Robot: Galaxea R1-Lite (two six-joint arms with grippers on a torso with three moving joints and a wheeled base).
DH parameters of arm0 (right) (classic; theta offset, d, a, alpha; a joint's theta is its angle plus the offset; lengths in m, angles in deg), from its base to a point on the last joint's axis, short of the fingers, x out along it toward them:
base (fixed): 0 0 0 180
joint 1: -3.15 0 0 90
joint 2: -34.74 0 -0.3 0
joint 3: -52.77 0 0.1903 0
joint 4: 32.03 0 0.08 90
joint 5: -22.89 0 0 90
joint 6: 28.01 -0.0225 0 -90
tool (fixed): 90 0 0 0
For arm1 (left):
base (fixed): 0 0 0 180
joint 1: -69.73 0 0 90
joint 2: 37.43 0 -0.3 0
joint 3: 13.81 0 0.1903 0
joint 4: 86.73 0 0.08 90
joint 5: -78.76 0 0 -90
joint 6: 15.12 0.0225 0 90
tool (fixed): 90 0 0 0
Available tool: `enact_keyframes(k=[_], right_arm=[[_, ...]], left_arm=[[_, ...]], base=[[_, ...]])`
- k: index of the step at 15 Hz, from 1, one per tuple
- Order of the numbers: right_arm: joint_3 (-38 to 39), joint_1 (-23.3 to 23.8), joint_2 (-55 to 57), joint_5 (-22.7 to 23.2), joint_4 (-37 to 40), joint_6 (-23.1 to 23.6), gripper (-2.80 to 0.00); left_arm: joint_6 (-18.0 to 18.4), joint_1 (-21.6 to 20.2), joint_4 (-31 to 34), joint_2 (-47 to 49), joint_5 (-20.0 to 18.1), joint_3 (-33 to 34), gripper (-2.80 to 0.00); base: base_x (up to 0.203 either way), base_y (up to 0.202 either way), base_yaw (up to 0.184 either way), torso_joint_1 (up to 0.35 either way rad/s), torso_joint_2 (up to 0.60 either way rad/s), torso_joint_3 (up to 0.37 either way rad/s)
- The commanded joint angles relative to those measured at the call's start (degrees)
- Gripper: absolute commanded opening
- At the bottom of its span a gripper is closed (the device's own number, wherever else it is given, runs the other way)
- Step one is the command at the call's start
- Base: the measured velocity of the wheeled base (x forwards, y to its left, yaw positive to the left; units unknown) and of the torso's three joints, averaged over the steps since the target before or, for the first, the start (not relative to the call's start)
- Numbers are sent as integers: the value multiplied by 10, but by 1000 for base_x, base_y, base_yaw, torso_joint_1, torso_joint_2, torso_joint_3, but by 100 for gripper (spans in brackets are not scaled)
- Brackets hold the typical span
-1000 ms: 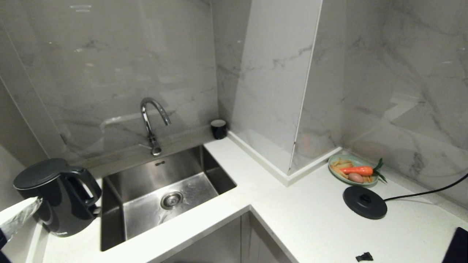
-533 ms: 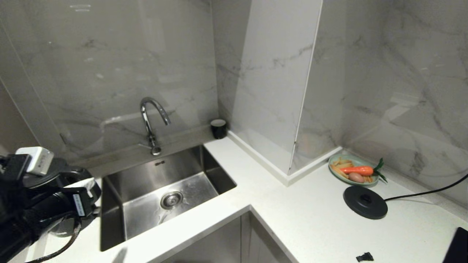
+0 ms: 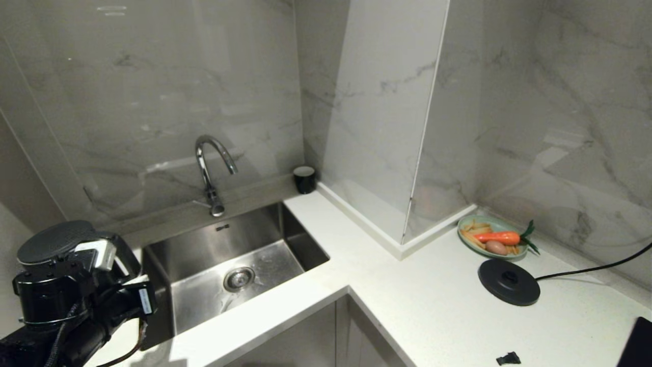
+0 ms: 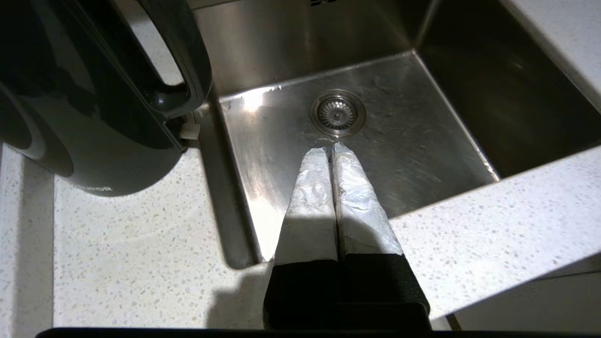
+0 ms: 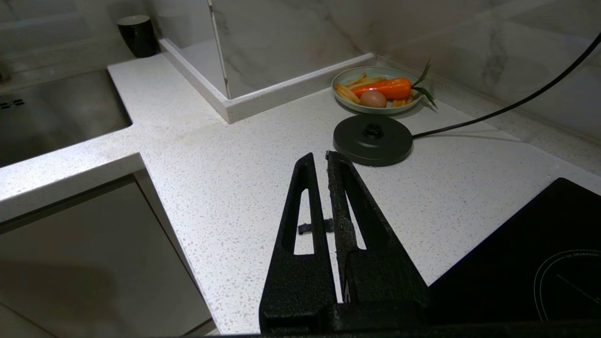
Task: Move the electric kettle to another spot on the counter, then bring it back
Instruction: Grab the kettle
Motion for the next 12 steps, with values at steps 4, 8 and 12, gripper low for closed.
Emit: enact_keyframes(k=[4, 8, 12], right_arm=[[0, 0, 1, 0, 0, 1, -280], [0, 0, 1, 0, 0, 1, -280], [0, 0, 1, 0, 0, 1, -280]], left_arm=[[8, -39, -94, 133, -9, 23, 0], [11, -61, -95, 147, -17, -8, 0], [42, -89, -95, 165, -38, -53, 0]], base=[[0, 0, 0, 0, 0, 0], [0, 0, 0, 0, 0, 0], [0, 0, 0, 0, 0, 0]])
